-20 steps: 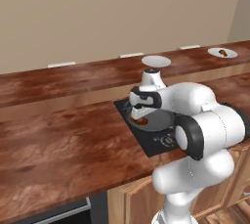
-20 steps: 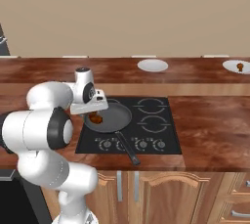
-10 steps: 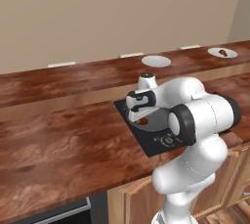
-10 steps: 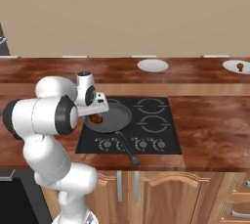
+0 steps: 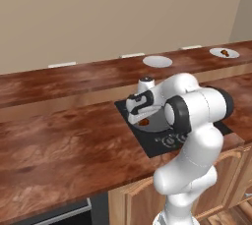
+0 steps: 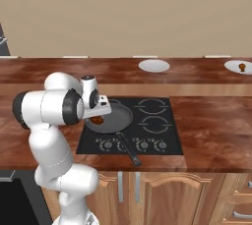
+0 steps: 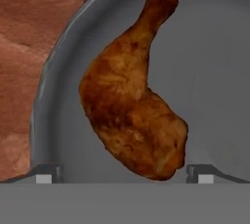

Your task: Take the chicken drumsticks from the pan and place one on each plate on the dining counter.

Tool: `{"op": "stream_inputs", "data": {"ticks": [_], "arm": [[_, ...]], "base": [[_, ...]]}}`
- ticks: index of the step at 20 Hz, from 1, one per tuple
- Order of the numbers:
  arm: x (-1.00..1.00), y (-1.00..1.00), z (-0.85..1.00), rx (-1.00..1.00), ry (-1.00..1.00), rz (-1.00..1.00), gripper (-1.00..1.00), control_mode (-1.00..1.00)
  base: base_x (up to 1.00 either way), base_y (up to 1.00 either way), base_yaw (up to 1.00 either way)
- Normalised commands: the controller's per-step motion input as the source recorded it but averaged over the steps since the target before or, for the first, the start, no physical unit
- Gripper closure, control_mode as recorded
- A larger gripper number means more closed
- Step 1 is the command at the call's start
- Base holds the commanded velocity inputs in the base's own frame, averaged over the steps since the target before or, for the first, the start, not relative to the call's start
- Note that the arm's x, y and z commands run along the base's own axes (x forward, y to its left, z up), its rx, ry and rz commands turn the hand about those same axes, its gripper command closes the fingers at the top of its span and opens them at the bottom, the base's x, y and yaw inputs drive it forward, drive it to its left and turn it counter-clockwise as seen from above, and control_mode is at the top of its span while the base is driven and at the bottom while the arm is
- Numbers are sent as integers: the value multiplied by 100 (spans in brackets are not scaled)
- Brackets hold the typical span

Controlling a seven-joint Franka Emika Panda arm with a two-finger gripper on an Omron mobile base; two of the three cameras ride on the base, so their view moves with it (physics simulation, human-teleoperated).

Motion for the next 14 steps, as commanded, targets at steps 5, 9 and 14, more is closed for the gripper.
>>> {"op": "stream_inputs", "data": {"ticks": [5,9,14], "arm": [[18,0,-17,0,0,0,-100,-100],[16,1,-15,0,0,0,-100,-100],[4,3,-14,0,-2,0,-100,-100]], "base": [[0,0,0],[0,0,0],[0,0,0]]}}
